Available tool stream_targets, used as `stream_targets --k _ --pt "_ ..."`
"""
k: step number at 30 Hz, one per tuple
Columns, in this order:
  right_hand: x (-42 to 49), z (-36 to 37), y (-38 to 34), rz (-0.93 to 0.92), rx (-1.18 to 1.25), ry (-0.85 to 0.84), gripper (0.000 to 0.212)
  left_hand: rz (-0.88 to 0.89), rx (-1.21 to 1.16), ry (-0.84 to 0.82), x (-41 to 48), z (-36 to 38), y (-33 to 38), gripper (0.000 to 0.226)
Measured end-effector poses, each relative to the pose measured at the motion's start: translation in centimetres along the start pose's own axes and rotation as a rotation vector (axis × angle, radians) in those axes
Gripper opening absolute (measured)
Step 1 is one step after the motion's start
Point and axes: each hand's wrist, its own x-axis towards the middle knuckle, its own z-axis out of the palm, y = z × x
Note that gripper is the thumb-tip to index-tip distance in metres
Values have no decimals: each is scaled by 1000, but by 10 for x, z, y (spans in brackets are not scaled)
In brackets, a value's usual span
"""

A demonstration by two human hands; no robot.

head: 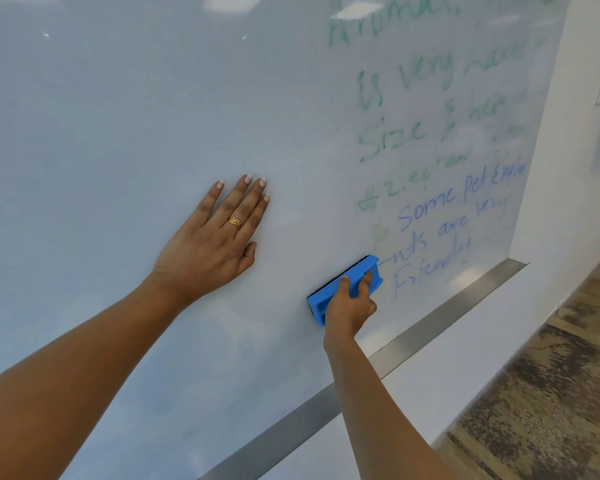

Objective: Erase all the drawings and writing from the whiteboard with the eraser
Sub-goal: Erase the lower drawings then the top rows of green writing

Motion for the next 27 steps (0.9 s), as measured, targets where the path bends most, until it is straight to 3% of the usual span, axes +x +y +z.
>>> stream_targets --k 7,20,24,27 --pt "-9 20 -32 -104 -26 -17 52 -3 12 -2 1 -1 1 59" --pt "-22 55 -124 -541 -153 -120 53 -13 6 7 0 -1 3 58" --pt "-15 46 -102 -626 -208 -116 52 -9 21 -10 0 -2 6 58" --pt "-12 35 -63 -546 -176 -89 51 -1 16 -36 0 -2 5 60"
